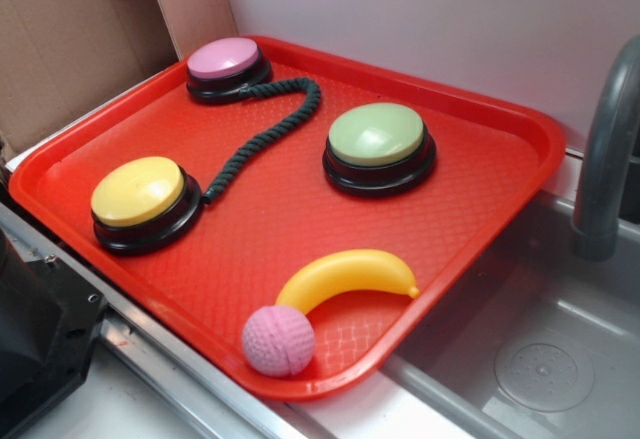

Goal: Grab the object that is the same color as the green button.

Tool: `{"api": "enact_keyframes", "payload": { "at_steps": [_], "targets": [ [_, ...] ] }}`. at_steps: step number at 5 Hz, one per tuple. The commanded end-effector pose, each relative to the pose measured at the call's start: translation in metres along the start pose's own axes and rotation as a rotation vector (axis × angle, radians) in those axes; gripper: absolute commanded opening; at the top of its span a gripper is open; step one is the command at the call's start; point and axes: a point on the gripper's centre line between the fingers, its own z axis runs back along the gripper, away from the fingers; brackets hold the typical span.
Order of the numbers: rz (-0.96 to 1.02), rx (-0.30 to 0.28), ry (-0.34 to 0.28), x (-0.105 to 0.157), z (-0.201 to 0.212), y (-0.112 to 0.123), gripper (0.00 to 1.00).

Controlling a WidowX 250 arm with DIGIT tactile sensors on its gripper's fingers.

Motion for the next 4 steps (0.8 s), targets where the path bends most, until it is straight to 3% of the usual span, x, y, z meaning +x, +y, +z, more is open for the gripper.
{"api": "enact_keyframes", "payload": {
  "at_steps": [1,2,4],
  "targets": [
    [0.107,0.015,-0.027,0.055,-0.065,0.034,1.00],
    [0.138,0.032,-0.011,0.065,-0.091,0.040,1.00],
    [0.148,0.074,0.078,0.080,-0.158,0.041,1.00]
  ]
}}
